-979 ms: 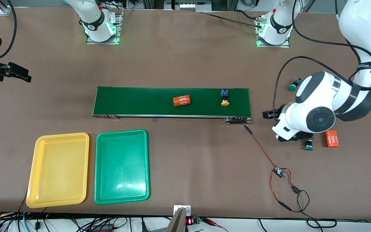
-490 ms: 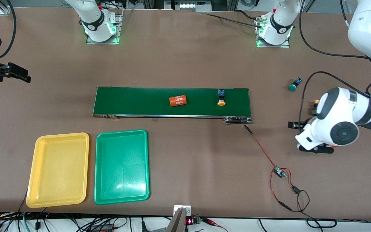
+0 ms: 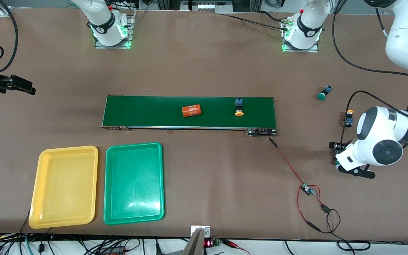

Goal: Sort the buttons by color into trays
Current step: 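Move the left gripper back and grasp the green-capped button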

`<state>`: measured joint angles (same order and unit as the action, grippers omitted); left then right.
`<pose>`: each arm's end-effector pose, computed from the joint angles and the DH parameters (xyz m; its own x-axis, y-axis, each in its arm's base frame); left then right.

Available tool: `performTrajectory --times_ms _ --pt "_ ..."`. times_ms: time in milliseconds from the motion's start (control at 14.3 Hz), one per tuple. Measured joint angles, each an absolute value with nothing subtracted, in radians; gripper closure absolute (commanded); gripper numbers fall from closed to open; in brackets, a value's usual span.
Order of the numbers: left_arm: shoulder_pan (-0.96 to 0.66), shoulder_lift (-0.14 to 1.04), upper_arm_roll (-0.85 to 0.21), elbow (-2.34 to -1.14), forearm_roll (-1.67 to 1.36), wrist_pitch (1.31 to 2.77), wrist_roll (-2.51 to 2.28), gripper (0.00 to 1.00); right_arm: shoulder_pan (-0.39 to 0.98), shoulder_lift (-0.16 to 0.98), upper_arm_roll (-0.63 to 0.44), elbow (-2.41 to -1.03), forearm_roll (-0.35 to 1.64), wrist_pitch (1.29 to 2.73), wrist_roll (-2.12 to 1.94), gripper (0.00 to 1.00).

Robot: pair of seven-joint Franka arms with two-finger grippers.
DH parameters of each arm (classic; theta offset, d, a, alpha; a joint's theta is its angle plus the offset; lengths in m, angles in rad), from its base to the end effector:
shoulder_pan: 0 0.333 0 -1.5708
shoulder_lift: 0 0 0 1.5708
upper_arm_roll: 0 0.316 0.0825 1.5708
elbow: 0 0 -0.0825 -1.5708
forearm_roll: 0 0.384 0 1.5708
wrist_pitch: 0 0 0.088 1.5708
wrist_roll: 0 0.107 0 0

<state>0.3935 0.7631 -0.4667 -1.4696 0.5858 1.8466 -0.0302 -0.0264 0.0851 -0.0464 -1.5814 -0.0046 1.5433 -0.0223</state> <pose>0.6853 0.0461 0.2405 0.9385 -0.1858 -0.2912 -0.2449 -0.9524 -0.1817 0.5719 -0.0412 0.5693 0.9911 -0.0504 -0.1230 -0.0500 -0.9987 0.0058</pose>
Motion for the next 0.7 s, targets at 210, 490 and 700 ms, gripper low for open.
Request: performTrajectory --times_ms 210,490,700 --pt "0.404 0.805 -0.459 -1.470 0.588 1.891 -0.024 0.01 -0.026 0.093 -0.046 -1.582 -0.004 1.544 -0.022 0.00" --pt "0.423 0.845 -0.457 -1.470 0.589 1.922 -0.017 0.40 -0.026 0.095 -0.046 -1.582 -0.002 1.550 -0.022 0.00" --pt "0.424 0.860 -0.457 -1.470 0.589 1.923 -0.016 0.68 -0.019 0.094 -0.035 -1.581 -0.002 1.558 -0.005 0.00"
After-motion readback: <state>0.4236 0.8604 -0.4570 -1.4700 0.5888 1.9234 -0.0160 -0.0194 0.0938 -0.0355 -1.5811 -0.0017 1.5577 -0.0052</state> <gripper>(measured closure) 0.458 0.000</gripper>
